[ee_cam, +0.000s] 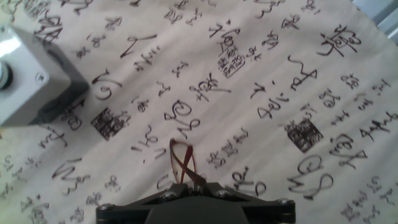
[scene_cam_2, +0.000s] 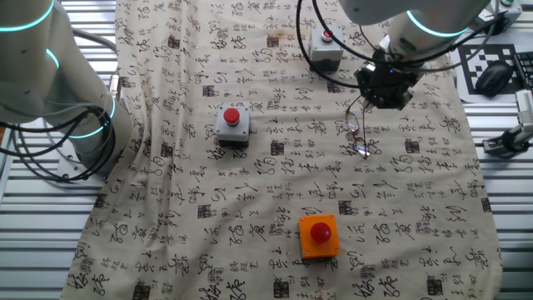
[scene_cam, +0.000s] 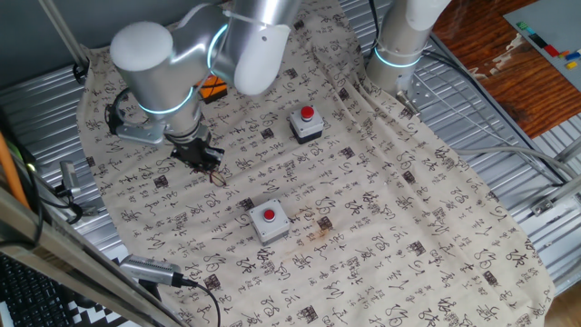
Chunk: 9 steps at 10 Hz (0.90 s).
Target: Unfold the leg of the glasses (with one hand)
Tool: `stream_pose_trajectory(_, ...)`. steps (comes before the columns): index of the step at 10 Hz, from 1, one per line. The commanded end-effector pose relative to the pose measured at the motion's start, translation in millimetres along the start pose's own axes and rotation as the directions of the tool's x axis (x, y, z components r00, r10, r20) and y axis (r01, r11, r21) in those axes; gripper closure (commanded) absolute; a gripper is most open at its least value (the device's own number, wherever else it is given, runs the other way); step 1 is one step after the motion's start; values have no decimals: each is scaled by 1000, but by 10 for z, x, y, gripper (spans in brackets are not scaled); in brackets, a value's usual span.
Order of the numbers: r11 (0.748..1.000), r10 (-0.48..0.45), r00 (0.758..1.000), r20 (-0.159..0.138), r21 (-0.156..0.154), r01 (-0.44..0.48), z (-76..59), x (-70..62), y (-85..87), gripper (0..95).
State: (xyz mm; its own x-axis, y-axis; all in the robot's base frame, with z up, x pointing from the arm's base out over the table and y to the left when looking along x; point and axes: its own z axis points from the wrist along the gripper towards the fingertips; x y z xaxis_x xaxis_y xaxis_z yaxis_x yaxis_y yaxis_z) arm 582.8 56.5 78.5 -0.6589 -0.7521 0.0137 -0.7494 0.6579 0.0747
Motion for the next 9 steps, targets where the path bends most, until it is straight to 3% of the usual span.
stream_pose_trajectory(1, 1000, -6, 1000, -6, 3, 6, -7, 21, -11, 950)
stream_pose_trajectory(5, 1000, -28, 1000, 4, -4, 28, 6, 181, -33, 950)
stream_pose_trajectory(6, 999, -38, 999, 14, -11, 38, 32, 290, -30, 760)
stream_pose_trajectory(9, 998, -45, 998, 42, -32, 46, 55, 345, -19, 760)
